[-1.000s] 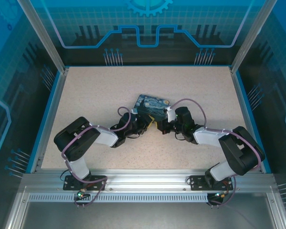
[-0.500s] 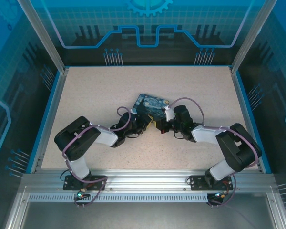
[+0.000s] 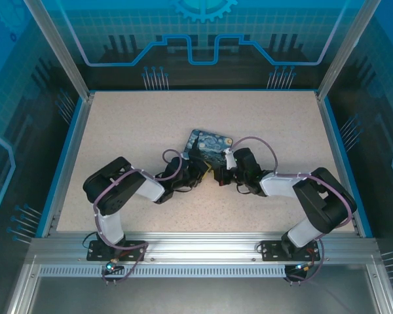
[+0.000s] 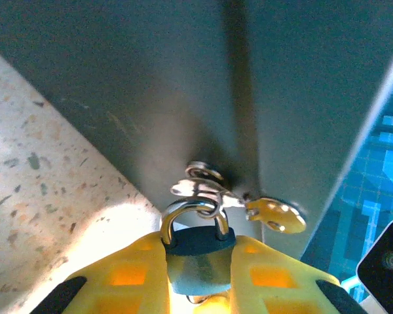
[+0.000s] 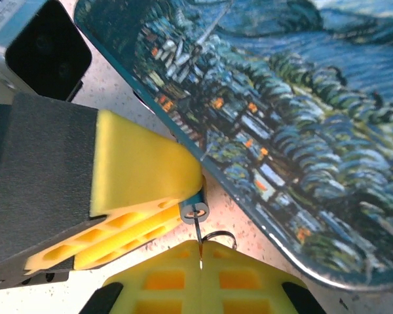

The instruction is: Unlock the padlock with the key

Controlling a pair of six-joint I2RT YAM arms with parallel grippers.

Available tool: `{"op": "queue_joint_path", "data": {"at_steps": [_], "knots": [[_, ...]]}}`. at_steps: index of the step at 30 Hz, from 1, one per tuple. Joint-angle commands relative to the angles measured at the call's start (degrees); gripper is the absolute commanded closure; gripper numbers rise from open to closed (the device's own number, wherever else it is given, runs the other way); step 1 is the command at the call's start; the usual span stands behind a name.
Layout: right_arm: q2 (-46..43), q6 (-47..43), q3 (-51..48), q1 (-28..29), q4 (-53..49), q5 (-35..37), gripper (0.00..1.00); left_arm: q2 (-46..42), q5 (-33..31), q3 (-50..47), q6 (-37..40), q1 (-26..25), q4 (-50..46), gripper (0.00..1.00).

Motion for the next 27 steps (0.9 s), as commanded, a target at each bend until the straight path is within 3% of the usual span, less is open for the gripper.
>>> {"op": "queue_joint_path", "data": {"at_steps": [1, 10, 13, 16, 23, 27], "knots": [[0.63, 0.57, 2.61, 2.29, -3.38, -2.71, 1.00, 0.31, -0.05, -0.65, 0.55, -0.59, 2.54, 0.68], [-0.05, 5.42, 2.57, 3.76, -6.51, -1.43, 1.00, -5.28, -2.76, -5.69, 2.88, -0.14, 2.01, 0.36], [-0.63, 8.20, 2.02, 3.88, -6.95, -0.46, 1.00, -7.60, -3.23, -8.19, 3.03, 0.71, 2.97, 0.33], [-1.13, 11.47, 0.58, 4.10, -4.43, 0.24, 1.00, -8.74, -3.30, -10.18, 2.51, 1.55, 4.17, 0.33], [-2.04, 16.39, -1.62, 4.66, 0.82, 2.10, 1.00, -3.42, -1.46, -10.33, -1.24, 1.77, 13.04, 0.50], [-1.74, 16.90, -1.26, 4.98, 0.83, 2.38, 1.00, 0.63, -0.89, -9.43, -3.25, 1.46, 18.35, 0.54]]}}
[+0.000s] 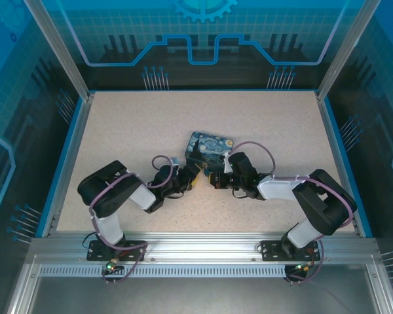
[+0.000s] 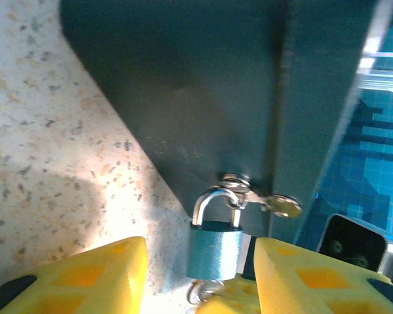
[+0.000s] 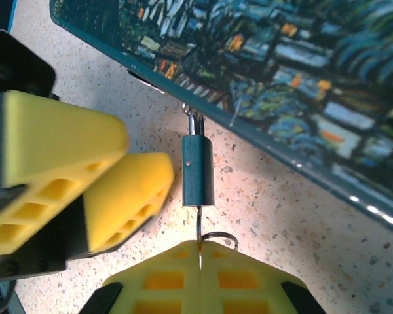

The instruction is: Unlock the padlock with the key

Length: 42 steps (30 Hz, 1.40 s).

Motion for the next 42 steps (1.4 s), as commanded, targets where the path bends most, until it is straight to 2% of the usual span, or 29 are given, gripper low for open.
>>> {"op": "queue_joint_path", "data": {"at_steps": [1, 14, 24, 28, 38, 42], "knots": [[-0.89, 1.97, -0.27, 0.98, 1.48, 1.22, 1.00, 2.96, 0.70, 1.11, -2.73, -0.19, 7.88, 0.54], [0.35, 1.69, 1.02, 1.17, 1.10, 1.31, 1.00, 8.41, 0.53, 3.85, -5.59, -2.12, 13.08, 0.56], [0.09, 2.02, 1.00, 1.24, 0.93, 1.40, 1.00, 8.41, -0.16, 4.45, -4.35, -2.61, 14.07, 0.67], [0.00, 2.03, 0.85, 1.24, 1.00, 1.49, 1.00, 7.86, -0.50, 4.22, -3.77, -2.69, 14.18, 0.76], [-2.29, 0.59, 0.32, 0.98, 0.53, 2.36, 0.88, 6.84, -0.79, 3.87, -2.79, -2.72, 13.54, 0.94], [-4.41, -1.75, 0.19, 0.71, -3.30, 4.15, 0.78, 5.25, -0.96, 3.81, -1.33, -2.67, 11.65, 1.00]]}}
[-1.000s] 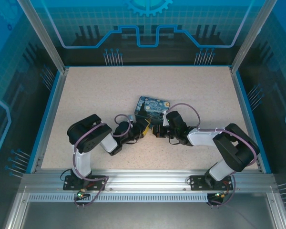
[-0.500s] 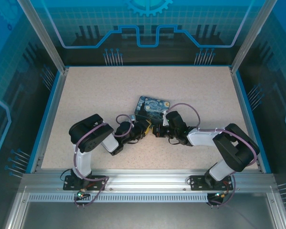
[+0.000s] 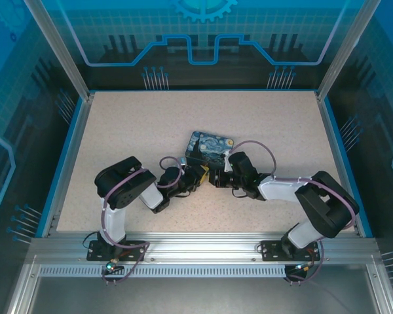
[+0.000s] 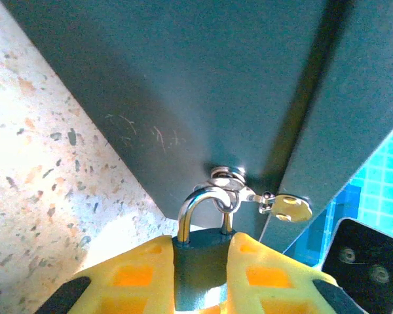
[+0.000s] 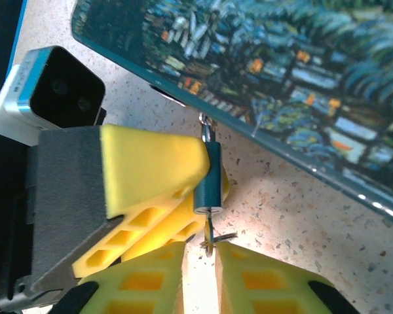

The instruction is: Unlock the padlock with the key

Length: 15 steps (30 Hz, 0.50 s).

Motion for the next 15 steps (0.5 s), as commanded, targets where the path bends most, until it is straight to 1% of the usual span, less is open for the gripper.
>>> {"op": "queue_joint_path", "data": {"at_steps": [1, 4, 7, 9, 15], "knots": [[-3.03, -2.66, 0.01, 0.34, -3.50, 2.36, 0.76, -3.40, -0.72, 0.33, 2.53, -0.34, 0.67, 1.00], [-5.32, -4.96, -0.78, 0.12, -6.60, 3.96, 0.71, -5.71, -0.81, 0.58, 4.04, -0.27, -2.43, 1.00], [-7.30, -6.58, -1.78, -0.48, -7.23, 4.51, 0.65, -6.90, -0.73, 0.66, 4.55, -0.26, -3.82, 1.00], [-8.60, -8.13, -2.42, -0.72, -7.00, 4.23, 0.63, -7.16, -0.55, 0.88, 4.63, -0.25, -4.42, 1.00], [-12.38, -13.02, -2.31, -1.05, -11.62, 7.19, 0.58, -7.14, -0.15, 1.28, 4.60, -0.26, -5.44, 1.00]]}}
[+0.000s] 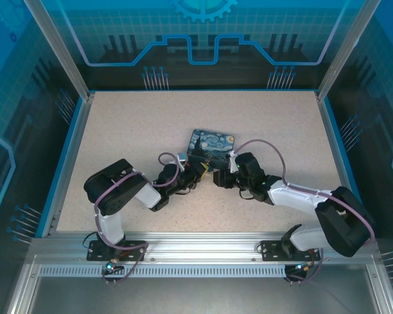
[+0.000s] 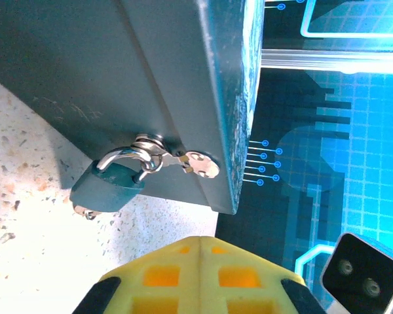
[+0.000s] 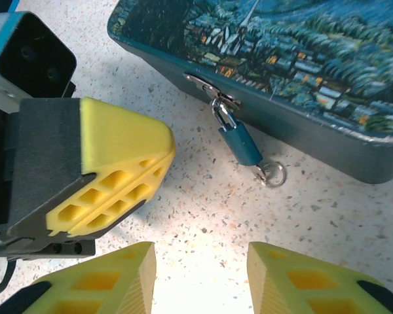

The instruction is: Unlock the padlock with the key

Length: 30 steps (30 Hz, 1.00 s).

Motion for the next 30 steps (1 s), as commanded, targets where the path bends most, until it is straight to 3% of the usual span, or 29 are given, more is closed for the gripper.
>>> {"op": "queue_joint_path", "data": {"at_steps": [1, 4, 7, 16, 30], "knots": [[-1.84, -3.76, -0.38, -0.85, -3.51, 1.89, 0.58, -0.91, -0.37, 0.93, 1.48, -0.26, -1.41, 1.00], [-1.22, -3.00, -1.06, -0.97, -0.89, -0.12, 0.57, -1.07, -0.70, 0.66, 2.44, -0.25, -1.91, 0.99], [1.56, -1.70, -0.87, -0.51, 2.45, -2.06, 0.56, -1.53, -1.18, -0.19, 3.35, -0.08, -2.44, 0.90], [9.00, -3.91, 2.76, 1.48, 6.00, 2.04, 0.55, -9.24, -1.80, -2.65, 8.79, 2.27, -10.20, 0.76], [16.41, -8.33, 8.21, 1.48, 6.23, 4.89, 0.52, -13.95, -1.62, -4.92, 11.14, 4.02, -13.91, 0.70]]}}
